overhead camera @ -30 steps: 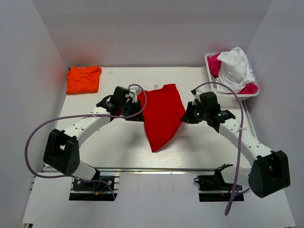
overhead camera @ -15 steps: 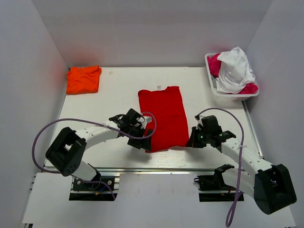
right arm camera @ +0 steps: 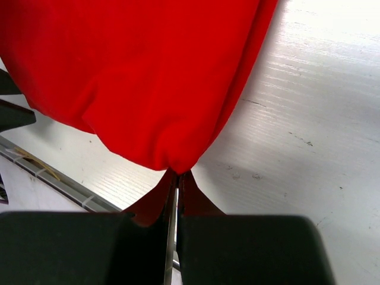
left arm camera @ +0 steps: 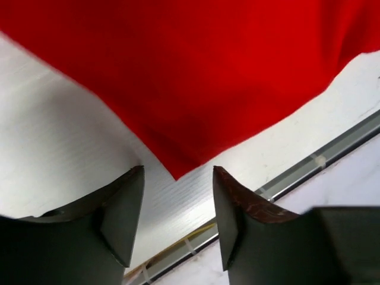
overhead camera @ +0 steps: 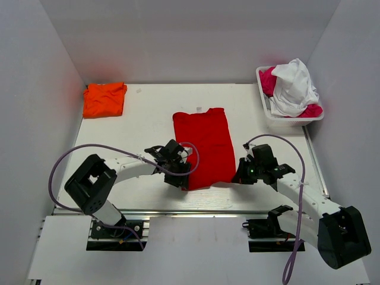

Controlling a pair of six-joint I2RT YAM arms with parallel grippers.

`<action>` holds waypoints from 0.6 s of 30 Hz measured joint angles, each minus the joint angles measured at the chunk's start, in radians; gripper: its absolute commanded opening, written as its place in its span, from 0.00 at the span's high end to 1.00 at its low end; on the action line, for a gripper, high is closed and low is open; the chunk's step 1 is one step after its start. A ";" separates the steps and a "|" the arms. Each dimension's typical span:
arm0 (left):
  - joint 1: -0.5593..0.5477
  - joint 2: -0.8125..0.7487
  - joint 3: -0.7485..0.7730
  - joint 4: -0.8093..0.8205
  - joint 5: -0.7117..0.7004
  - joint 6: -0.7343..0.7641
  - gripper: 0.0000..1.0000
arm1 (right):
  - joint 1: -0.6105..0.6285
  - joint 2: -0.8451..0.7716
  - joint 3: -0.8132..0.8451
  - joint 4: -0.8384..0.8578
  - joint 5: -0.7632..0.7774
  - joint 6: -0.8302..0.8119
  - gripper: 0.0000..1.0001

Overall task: Fold and stack the t-shirts
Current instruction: Grab one side of the 2/3 rectangular tshirt with both arms

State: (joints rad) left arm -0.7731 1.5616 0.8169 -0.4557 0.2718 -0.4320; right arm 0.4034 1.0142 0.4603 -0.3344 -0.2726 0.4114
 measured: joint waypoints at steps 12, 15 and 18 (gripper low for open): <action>-0.051 0.073 0.042 0.038 -0.004 -0.031 1.00 | 0.000 -0.026 0.000 0.003 -0.013 0.000 1.00; -0.055 0.051 0.043 -0.009 -0.018 -0.036 1.00 | 0.000 -0.061 0.002 -0.010 -0.019 -0.003 1.00; -0.055 0.015 0.065 -0.087 -0.015 -0.035 1.00 | 0.000 -0.117 0.021 -0.043 -0.023 -0.014 1.00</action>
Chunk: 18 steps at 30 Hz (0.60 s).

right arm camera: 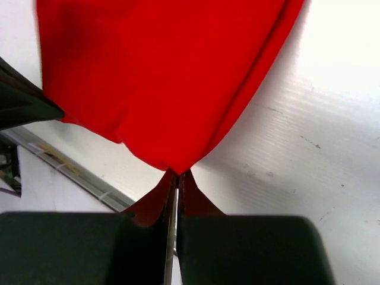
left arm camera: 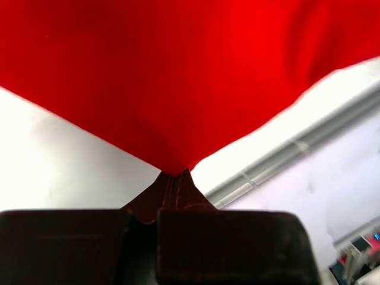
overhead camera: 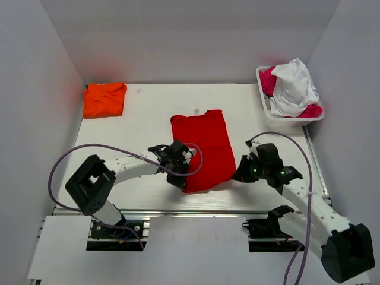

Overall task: Fold and stack the t-shirts
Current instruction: Grab one side of the 2/3 rectangular tshirt with both arms, then fold the long partially folded tshirt into a neat square

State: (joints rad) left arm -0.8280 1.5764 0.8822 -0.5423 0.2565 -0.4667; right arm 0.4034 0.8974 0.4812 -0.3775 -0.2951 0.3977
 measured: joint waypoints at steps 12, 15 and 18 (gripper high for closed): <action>0.016 -0.059 0.322 -0.211 -0.017 0.023 1.00 | 0.000 -0.086 0.200 -0.039 0.069 -0.040 1.00; 0.042 -0.055 0.383 -0.243 -0.107 -0.004 1.00 | 0.000 -0.030 0.216 -0.034 0.126 -0.039 1.00; 0.080 -0.042 0.433 -0.257 -0.191 -0.034 1.00 | 0.000 0.026 0.246 -0.009 0.187 -0.039 1.00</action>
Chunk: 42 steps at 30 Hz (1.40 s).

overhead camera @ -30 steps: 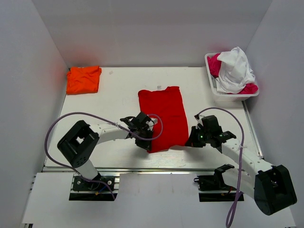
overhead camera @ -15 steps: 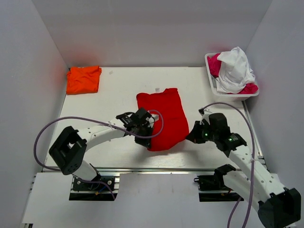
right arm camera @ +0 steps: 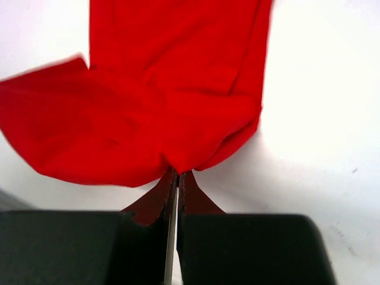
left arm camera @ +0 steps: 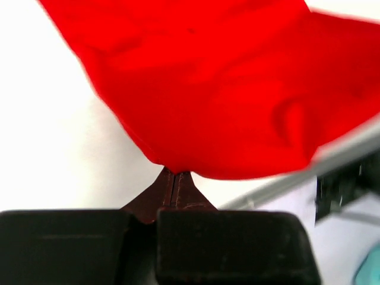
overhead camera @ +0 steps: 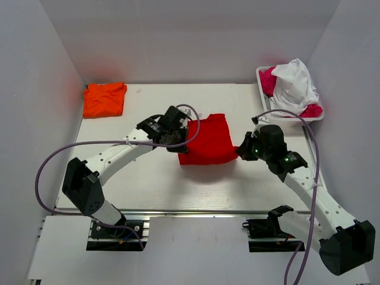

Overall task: Fold and stack the t-shirts
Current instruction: Fold the long partially folded tshirt into a neat square

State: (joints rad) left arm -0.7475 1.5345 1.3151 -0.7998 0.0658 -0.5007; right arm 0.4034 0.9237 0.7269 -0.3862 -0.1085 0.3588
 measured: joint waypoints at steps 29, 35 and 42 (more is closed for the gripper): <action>0.246 0.312 0.373 0.017 -0.106 -0.001 1.00 | -0.048 0.542 0.427 0.147 0.154 -0.058 1.00; 0.282 0.401 0.448 0.018 -0.082 0.020 1.00 | -0.070 0.653 0.497 0.152 0.119 -0.068 1.00; 0.310 0.484 0.480 0.024 -0.065 0.031 1.00 | -0.091 0.780 0.587 0.153 0.065 -0.087 1.00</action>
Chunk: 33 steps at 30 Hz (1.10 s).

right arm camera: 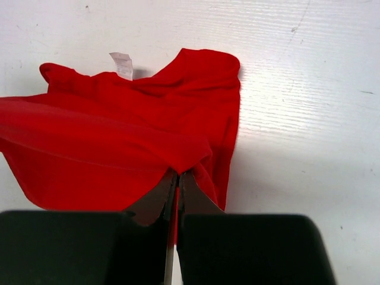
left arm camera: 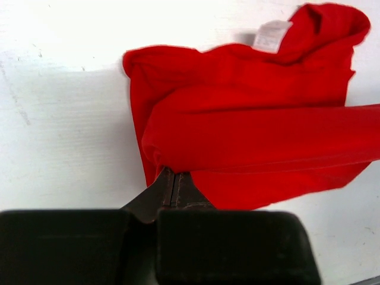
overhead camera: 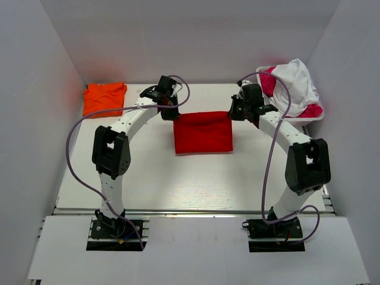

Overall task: Fold and stack the t-shirts
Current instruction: Fold the long partially folded tshirt into a neat square

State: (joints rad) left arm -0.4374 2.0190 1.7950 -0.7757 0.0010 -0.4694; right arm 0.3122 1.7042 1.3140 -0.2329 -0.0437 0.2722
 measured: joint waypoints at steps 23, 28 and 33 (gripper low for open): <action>0.101 0.249 0.250 0.047 0.010 0.017 0.00 | -0.051 0.388 0.323 0.015 -0.120 0.020 0.10; 0.145 0.256 0.341 0.033 -0.008 0.035 0.00 | -0.071 0.409 0.407 -0.001 -0.151 0.012 0.10; 0.163 0.110 0.095 0.107 0.035 0.090 0.00 | -0.076 0.225 0.203 0.029 -0.175 0.009 0.10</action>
State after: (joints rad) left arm -0.2745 2.1288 1.8896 -0.6685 0.0364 -0.3794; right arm 0.2359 1.9289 1.5173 -0.2043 -0.2188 0.2810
